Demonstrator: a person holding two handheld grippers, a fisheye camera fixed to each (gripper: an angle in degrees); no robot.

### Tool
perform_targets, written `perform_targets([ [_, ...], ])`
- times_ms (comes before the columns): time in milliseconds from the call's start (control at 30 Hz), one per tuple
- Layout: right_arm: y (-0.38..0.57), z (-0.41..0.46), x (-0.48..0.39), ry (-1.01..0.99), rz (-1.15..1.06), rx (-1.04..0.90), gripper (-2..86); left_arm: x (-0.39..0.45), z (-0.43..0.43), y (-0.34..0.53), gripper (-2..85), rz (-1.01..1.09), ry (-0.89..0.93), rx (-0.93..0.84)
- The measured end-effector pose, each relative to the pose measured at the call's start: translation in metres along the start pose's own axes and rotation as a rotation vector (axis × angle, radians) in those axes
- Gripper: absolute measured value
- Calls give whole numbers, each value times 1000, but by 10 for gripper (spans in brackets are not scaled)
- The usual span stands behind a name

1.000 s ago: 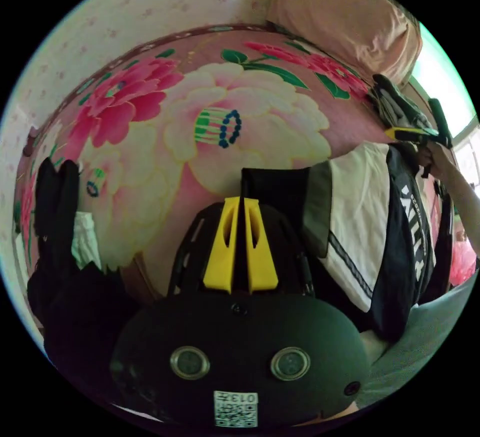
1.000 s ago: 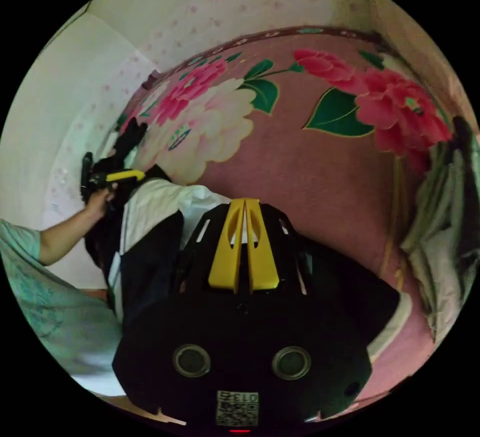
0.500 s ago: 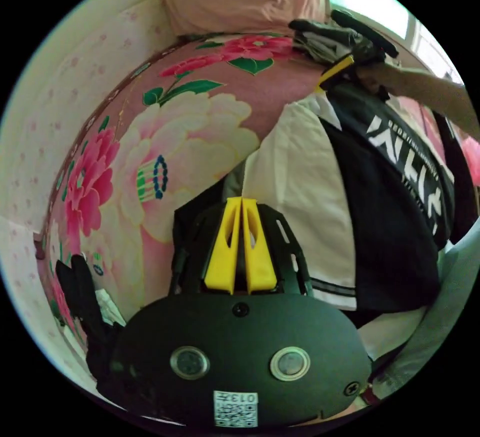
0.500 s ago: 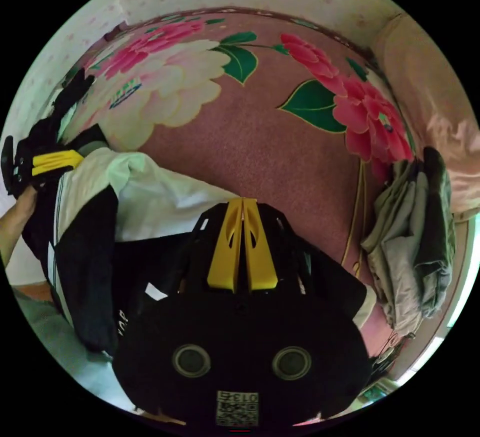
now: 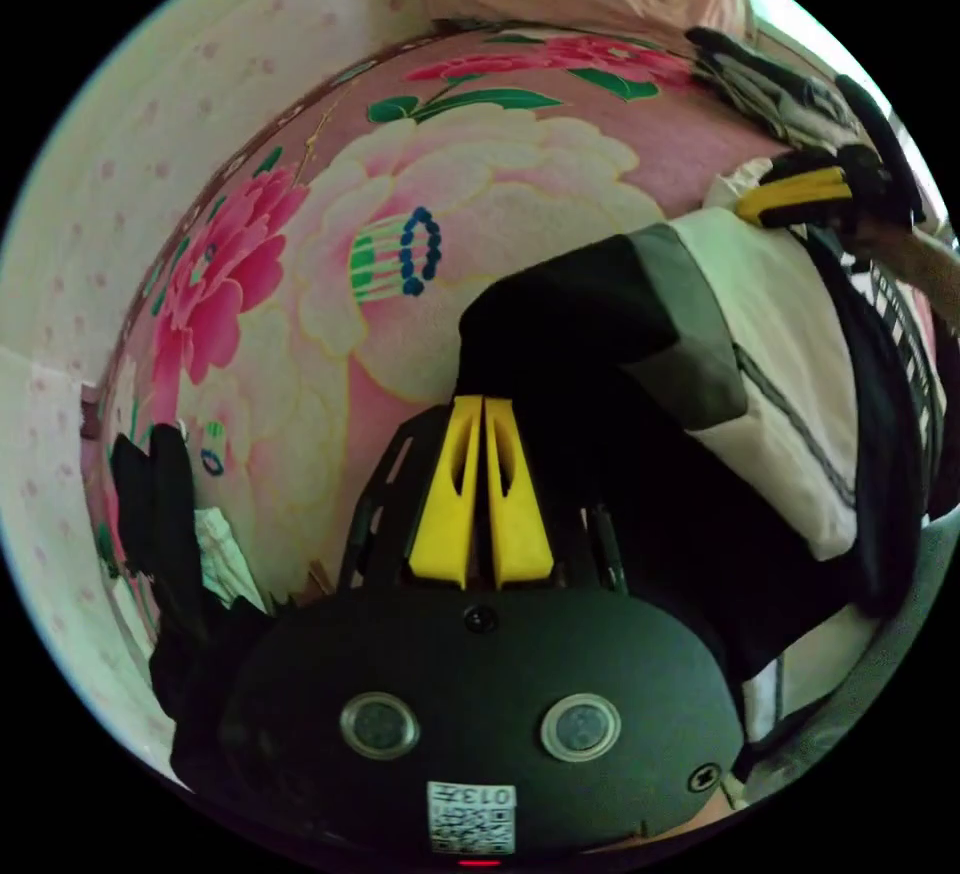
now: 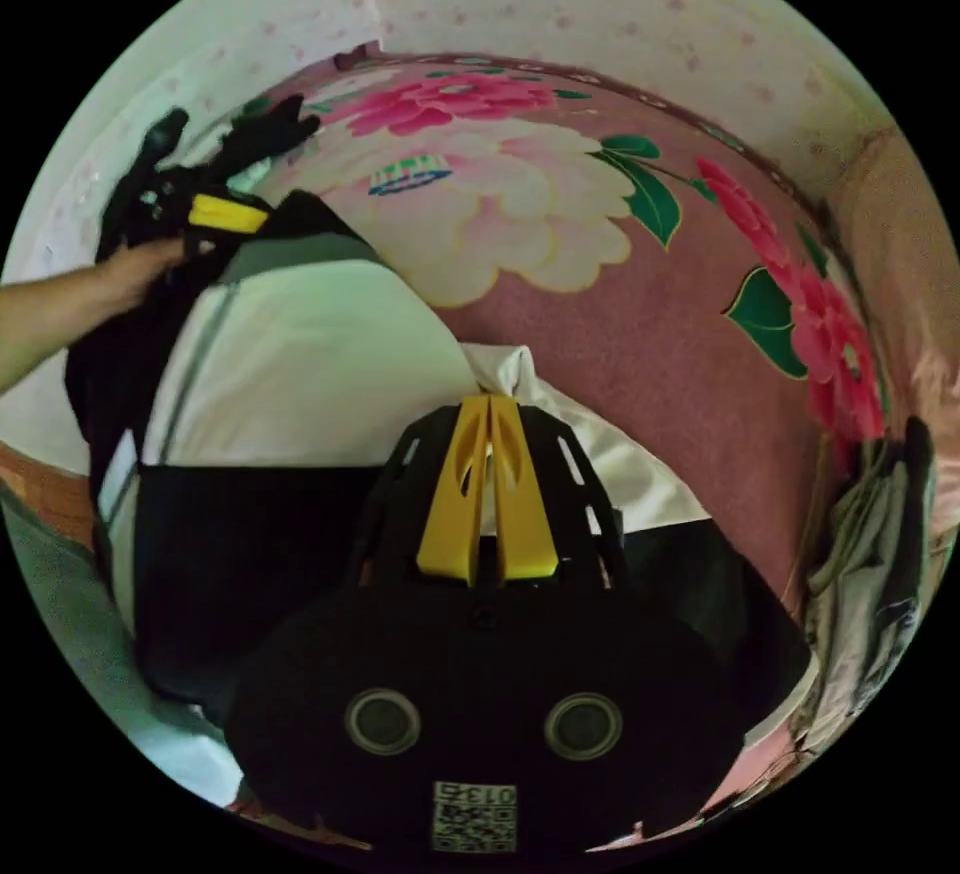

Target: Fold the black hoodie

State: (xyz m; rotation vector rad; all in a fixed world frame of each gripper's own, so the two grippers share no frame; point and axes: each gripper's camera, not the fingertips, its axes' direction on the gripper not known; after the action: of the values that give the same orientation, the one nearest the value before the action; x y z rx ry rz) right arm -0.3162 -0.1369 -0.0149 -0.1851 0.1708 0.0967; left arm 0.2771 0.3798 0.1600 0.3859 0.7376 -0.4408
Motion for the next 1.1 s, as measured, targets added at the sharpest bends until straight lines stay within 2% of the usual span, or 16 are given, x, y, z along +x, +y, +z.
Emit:
perform_targets([
  [67,6,-20,9,-12,50,17,-1,-11,-2,5,-3,-58,21,-3],
  [167,34,-72,13,-76,157,186,-2,-19,-29,22,-2,-119,0,105],
  [267,74,-100,-6,-56,212,189,-2,-3,-58,28,0,-54,48,235],
  [300,90,-105,-18,-55,219,176,-2,14,-63,24,0,37,66,264],
  [367,110,-108,-40,-73,222,147,-2,45,-58,12,-1,186,44,236],
  [467,130,-103,-87,-81,153,111,-1,77,-4,-4,-2,319,-3,24],
  [500,135,-89,-106,-49,90,54,-1,74,2,-2,-3,299,-10,67],
  [567,141,-49,-123,10,18,-180,-1,58,2,-7,-3,213,63,19],
  [600,144,-47,-120,6,65,-184,-1,49,-8,-9,-2,164,73,-11],
  [700,160,-100,-101,-57,241,75,2,48,-56,16,0,197,61,123],
  [767,175,-124,-105,-40,223,117,5,56,-73,40,4,214,127,128],
  [900,214,-139,-140,-85,147,64,35,105,-80,111,32,227,433,80],
  [1033,233,-116,-179,-118,92,-32,80,154,-69,157,138,106,472,-8],
  [1100,240,-104,-183,-84,127,-46,82,163,-59,162,150,62,555,-37],
])
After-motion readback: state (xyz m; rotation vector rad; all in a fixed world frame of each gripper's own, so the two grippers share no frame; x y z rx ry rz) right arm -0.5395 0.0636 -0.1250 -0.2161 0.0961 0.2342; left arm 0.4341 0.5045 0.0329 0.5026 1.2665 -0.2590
